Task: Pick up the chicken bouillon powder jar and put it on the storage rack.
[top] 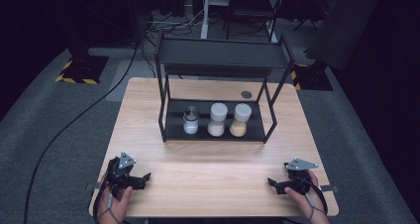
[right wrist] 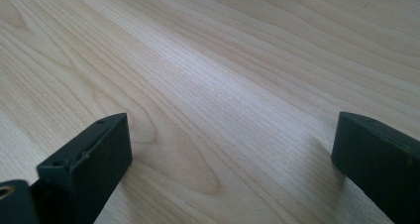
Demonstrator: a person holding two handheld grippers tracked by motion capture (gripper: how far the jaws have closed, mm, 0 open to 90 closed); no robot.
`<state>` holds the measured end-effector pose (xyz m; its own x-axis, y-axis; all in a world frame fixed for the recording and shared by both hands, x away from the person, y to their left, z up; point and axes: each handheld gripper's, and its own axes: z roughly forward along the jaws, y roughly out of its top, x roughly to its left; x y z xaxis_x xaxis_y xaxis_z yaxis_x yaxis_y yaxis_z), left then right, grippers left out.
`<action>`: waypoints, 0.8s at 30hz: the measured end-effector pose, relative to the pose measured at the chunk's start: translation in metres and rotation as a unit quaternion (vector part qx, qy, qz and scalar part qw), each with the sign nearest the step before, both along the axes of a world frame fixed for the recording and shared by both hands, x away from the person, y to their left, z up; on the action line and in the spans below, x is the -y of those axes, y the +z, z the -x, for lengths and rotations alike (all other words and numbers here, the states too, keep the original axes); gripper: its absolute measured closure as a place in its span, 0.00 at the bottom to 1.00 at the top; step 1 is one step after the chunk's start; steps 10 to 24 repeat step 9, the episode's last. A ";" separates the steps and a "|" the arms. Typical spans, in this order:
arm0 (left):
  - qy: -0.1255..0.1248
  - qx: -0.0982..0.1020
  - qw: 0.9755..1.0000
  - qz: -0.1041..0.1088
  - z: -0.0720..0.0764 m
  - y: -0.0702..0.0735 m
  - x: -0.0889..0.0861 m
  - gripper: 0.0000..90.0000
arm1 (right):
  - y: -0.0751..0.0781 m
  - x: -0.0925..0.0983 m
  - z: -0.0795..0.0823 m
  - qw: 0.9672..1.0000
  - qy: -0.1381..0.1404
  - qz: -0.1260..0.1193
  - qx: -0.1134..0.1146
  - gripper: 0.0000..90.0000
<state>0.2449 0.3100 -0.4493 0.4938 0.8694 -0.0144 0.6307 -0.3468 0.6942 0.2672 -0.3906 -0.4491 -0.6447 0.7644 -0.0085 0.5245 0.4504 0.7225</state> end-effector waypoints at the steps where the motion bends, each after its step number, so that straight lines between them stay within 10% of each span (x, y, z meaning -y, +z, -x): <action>1: 0.000 0.000 1.000 0.000 0.000 0.000 0.000 0.00 | 0.000 0.000 0.000 1.000 0.001 0.000 0.000 0.02; 24: 0.000 0.000 1.000 0.000 0.000 0.000 0.000 0.00 | 0.000 0.001 -0.001 1.000 0.004 0.000 0.000 0.02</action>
